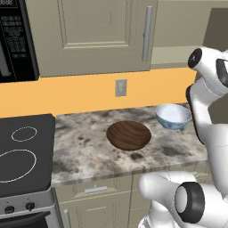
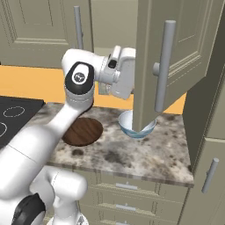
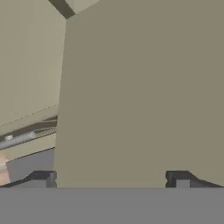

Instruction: Open the cabinet. Pick the bowls from the counter and place them in the cabinet. Then close the cabinet.

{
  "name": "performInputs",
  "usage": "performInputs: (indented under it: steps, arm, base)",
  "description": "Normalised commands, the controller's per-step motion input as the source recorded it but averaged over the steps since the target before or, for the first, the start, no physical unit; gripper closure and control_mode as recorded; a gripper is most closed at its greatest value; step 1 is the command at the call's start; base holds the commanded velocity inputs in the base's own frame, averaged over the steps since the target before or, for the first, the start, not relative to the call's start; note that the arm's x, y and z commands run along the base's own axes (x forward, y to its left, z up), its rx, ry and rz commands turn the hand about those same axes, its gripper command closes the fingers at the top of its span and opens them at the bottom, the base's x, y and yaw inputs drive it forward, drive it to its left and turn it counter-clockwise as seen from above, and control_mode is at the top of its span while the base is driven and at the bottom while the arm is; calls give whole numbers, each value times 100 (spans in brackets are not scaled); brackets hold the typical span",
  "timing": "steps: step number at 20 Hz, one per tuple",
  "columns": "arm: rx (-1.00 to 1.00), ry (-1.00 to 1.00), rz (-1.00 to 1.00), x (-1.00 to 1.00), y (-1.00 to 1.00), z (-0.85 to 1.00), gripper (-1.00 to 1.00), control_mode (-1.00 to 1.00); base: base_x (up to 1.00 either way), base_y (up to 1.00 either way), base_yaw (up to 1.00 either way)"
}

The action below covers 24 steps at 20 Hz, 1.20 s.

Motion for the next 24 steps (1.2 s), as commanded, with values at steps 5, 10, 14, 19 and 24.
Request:
performInputs:
  steps: [5, 10, 14, 19, 24]
  arm:
    - [20, -14, 17, 0, 44, 0, -100, -100]
    - [25, -16, 17, 0, 39, 0, -100, -100]
    - [26, -13, 17, 0, 38, 6, -100, -100]
    - [21, -16, 17, 0, 40, 6, -100, -100]
    - [18, -24, 13, 0, 39, 0, -100, -100]
  base:
    - [0, 0, 0]
    - [0, 0, 0]
    - [0, 0, 0]
    - [0, 0, 0]
    - [0, 0, 0]
